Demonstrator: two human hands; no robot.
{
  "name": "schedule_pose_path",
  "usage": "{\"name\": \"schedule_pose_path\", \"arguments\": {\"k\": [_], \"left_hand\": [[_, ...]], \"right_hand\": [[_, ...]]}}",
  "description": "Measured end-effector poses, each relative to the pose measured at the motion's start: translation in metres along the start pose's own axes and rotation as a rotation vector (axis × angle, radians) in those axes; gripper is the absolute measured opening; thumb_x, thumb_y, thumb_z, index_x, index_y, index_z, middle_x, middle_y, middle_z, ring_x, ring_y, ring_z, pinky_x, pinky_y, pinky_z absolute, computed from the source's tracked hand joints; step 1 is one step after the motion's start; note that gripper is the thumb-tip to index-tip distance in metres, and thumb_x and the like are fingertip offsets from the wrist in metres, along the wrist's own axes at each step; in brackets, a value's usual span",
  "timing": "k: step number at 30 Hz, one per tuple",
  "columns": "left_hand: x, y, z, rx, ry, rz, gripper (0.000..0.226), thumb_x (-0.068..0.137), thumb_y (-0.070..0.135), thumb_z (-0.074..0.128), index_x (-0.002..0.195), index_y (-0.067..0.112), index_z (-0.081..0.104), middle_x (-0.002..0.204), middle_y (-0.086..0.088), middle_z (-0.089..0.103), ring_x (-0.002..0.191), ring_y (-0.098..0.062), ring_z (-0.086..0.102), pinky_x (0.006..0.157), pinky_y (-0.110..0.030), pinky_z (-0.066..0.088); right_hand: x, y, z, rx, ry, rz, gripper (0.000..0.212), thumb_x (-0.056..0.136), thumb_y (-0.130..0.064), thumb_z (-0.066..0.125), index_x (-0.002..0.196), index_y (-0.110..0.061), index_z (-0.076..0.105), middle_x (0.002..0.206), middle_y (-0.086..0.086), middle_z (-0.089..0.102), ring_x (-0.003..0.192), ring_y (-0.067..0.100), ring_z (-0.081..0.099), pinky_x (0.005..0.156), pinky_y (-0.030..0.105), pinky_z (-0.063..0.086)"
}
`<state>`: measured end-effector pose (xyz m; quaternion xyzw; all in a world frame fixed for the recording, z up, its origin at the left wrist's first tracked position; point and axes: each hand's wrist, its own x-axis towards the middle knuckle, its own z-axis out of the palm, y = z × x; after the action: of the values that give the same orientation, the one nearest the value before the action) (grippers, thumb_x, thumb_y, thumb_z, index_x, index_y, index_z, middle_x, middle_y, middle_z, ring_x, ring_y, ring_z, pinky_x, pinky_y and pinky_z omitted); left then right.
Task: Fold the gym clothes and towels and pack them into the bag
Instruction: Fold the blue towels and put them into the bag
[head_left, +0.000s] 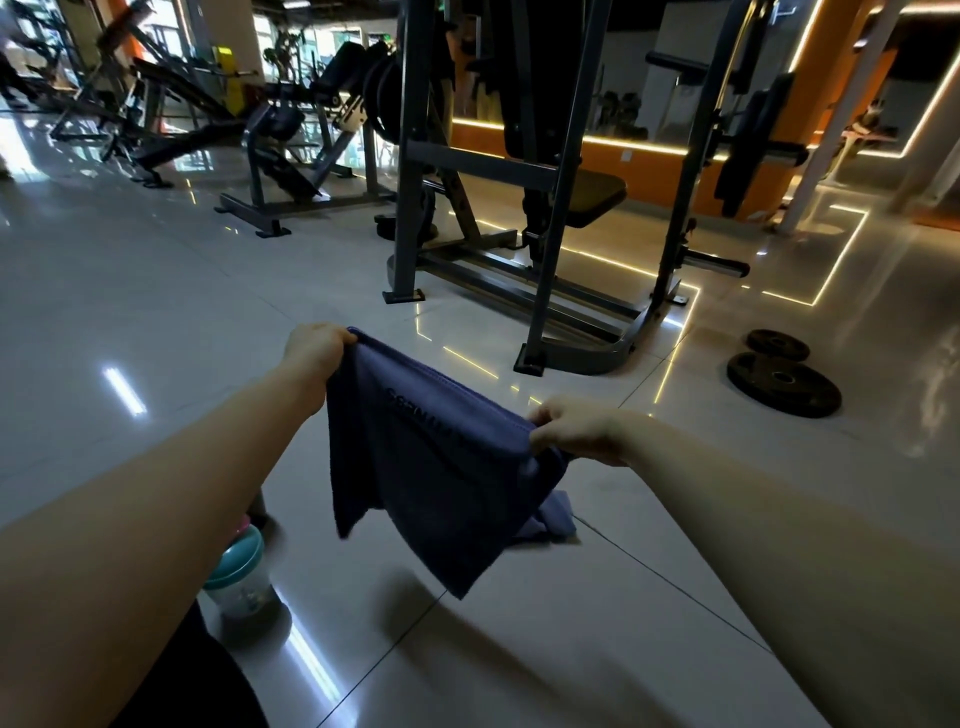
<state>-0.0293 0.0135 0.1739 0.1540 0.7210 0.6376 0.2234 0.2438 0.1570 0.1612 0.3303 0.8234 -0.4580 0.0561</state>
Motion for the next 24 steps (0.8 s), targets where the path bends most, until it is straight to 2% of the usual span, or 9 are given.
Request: {"name": "schedule_pose_path", "arguments": {"k": [3,6,9,11,15,20,24], "left_hand": [[0.005,-0.009,-0.003,0.055,0.002,-0.018,0.007,0.097,0.007,0.057,0.099,0.009,0.064,0.089,-0.008,0.058,0.08,-0.027,0.053,0.076,-0.035,0.043],[0.01,-0.019,-0.006,0.109,0.003,-0.035,0.008,0.096,0.007,0.059,0.104,0.006,0.063,0.105,-0.014,0.06,0.094,-0.029,0.054,0.08,-0.042,0.044],[0.014,-0.027,-0.007,0.121,-0.007,-0.068,0.006,0.097,0.006,0.059,0.102,0.005,0.061,0.106,-0.014,0.058,0.097,-0.03,0.052,0.083,-0.044,0.047],[0.016,-0.028,-0.007,0.103,-0.004,-0.077,0.006,0.098,0.004,0.058,0.102,0.006,0.062,0.102,-0.012,0.057,0.097,-0.03,0.052,0.082,-0.041,0.046],[0.022,-0.03,-0.01,0.069,0.02,-0.106,0.025,0.097,0.005,0.061,0.122,0.004,0.064,0.114,-0.015,0.059,0.1,-0.033,0.054,0.084,-0.043,0.049],[0.026,-0.033,-0.01,0.067,0.017,-0.124,0.029,0.096,0.008,0.063,0.125,0.003,0.061,0.119,-0.016,0.06,0.103,-0.034,0.055,0.085,-0.042,0.049],[0.025,-0.032,-0.008,0.066,0.01,-0.123,0.03,0.097,0.008,0.062,0.126,0.003,0.06,0.119,-0.014,0.057,0.105,-0.033,0.054,0.085,-0.042,0.048]], "right_hand": [[-0.007,0.007,-0.009,0.077,0.08,-0.014,0.013,0.097,-0.003,0.058,0.102,-0.014,0.06,0.104,0.011,0.063,0.091,0.019,0.063,0.074,0.028,0.056],[-0.006,0.017,-0.019,0.114,0.19,-0.058,0.022,0.095,-0.009,0.064,0.117,-0.012,0.059,0.112,0.014,0.063,0.097,0.023,0.065,0.071,0.028,0.055],[-0.004,0.018,-0.029,0.175,0.27,-0.123,0.034,0.088,-0.007,0.072,0.116,-0.012,0.054,0.09,0.011,0.065,0.084,0.022,0.067,0.066,0.025,0.055],[-0.004,0.016,-0.032,0.108,0.312,-0.169,0.031,0.085,-0.004,0.074,0.107,-0.011,0.054,0.088,0.011,0.064,0.082,0.024,0.067,0.067,0.026,0.055],[-0.004,0.015,-0.033,-0.118,0.345,-0.211,0.019,0.086,-0.001,0.072,0.097,-0.012,0.061,0.098,0.011,0.065,0.088,0.023,0.069,0.072,0.029,0.059],[0.0,0.018,-0.031,-0.301,0.386,-0.221,0.016,0.088,-0.009,0.073,0.103,-0.013,0.07,0.099,0.004,0.069,0.087,0.015,0.07,0.081,0.032,0.06],[0.002,0.021,-0.031,-0.362,0.372,-0.188,0.014,0.09,-0.011,0.071,0.104,-0.012,0.072,0.096,0.002,0.07,0.084,0.013,0.07,0.081,0.032,0.06]]}}
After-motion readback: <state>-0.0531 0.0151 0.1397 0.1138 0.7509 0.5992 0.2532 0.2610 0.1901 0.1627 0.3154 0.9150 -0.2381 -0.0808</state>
